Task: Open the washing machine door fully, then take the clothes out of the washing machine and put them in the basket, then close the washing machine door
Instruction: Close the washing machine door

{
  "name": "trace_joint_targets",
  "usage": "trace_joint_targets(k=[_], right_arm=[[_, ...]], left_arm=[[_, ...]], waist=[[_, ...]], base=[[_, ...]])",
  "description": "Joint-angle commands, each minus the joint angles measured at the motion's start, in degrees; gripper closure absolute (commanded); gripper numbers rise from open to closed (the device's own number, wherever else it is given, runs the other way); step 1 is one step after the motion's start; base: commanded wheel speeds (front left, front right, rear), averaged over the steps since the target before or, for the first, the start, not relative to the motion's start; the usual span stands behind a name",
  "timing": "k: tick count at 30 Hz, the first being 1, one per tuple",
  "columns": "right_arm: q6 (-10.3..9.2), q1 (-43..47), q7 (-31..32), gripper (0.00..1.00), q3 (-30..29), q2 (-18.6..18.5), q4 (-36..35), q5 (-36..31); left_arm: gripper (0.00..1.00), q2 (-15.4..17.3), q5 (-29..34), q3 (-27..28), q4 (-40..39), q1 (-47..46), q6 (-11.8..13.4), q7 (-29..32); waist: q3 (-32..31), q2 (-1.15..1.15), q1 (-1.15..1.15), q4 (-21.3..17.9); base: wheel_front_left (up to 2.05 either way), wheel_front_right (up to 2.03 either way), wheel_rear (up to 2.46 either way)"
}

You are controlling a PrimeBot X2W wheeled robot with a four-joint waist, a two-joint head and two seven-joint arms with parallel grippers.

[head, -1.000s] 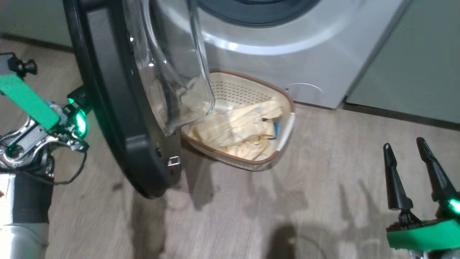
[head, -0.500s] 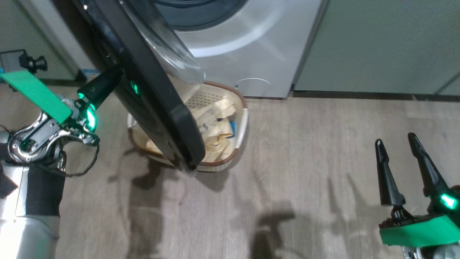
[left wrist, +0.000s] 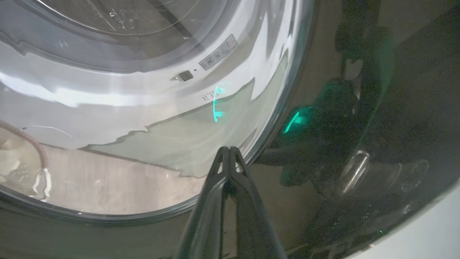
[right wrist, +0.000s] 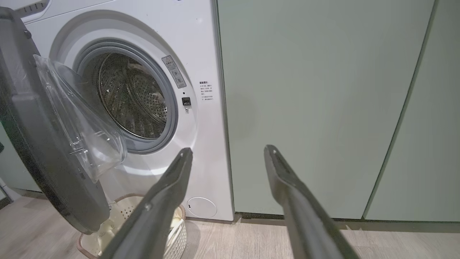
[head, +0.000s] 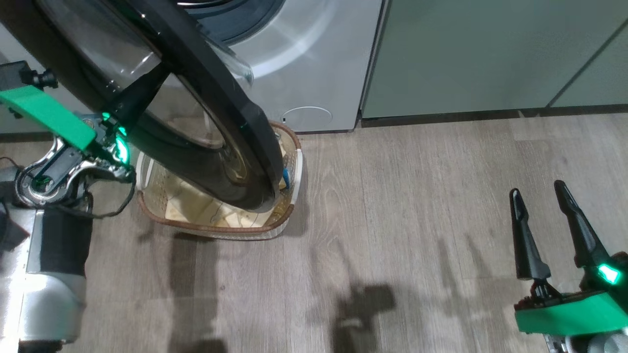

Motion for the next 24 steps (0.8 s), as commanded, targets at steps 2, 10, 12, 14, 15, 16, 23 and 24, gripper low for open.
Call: trace_joint_targets(k=[2, 10, 12, 14, 15, 16, 23, 24], right_arm=[[0.08, -2.28, -0.37, 0.00, 0.85, -0.42, -1.67, 0.42], [0.08, -1.92, -0.37, 0.00, 0.12, -0.24, -1.79, 0.24], [0.08, -1.74, -0.37, 0.00, -0.35, -0.17, -1.88, 0.17], [0.08, -1.44, -0.37, 0.00, -0.93, -0.09, -2.04, 0.08], [0.08, -1.27, -0.37, 0.00, -1.24, -0.05, -2.13, 0.01], [0.08, -1.12, -0.37, 0.00, -1.51, -0.01, -2.16, -0.05], [0.08, -0.44, -0.37, 0.00, -2.70, 0.28, -2.59, -0.29], [0.08, -0.36, -0.37, 0.00, -2.69, 0.31, -2.64, -0.30]], left_arm=[[1.00, 2.18, 0.30, 2.36, -1.27, -2.81, -0.82, -0.25], [1.00, 1.81, -0.58, 4.01, -1.76, -1.01, -1.72, -1.45], [1.00, 1.54, -1.08, 4.78, -2.20, 0.10, -1.86, -1.90], [1.00, 1.19, -1.50, 5.38, -2.81, 1.29, -1.98, -2.24], [1.00, 0.99, -1.60, 5.72, -3.13, 1.89, -2.03, -2.60], [1.00, 0.78, -1.73, 5.98, -3.52, 2.57, -2.08, -2.82], [1.00, -1.16, -1.05, 7.82, -8.95, 8.42, -2.27, -6.14], [0.71, -1.42, -0.24, 8.31, -10.00, 9.30, -2.28, -7.59]], waist=[[-0.02, 0.00, 0.00, -0.20], [-0.23, 0.00, 0.00, 0.38], [-0.32, 0.00, 0.00, 0.96], [-0.33, 0.00, 0.00, 1.73], [-0.36, 0.00, 0.00, 2.14], [-0.44, 0.00, 0.00, 2.52], [-1.45, 0.00, 0.00, 4.93], [-1.64, 0.00, 0.00, 5.20]], base=[[0.00, 0.00, 0.00], [0.00, 0.00, 0.00], [0.00, 0.00, 0.00], [0.00, 0.00, 0.00], [0.00, 0.00, 0.00], [0.00, 0.00, 0.00], [0.00, 0.00, 0.00], [0.00, 0.00, 0.00]])
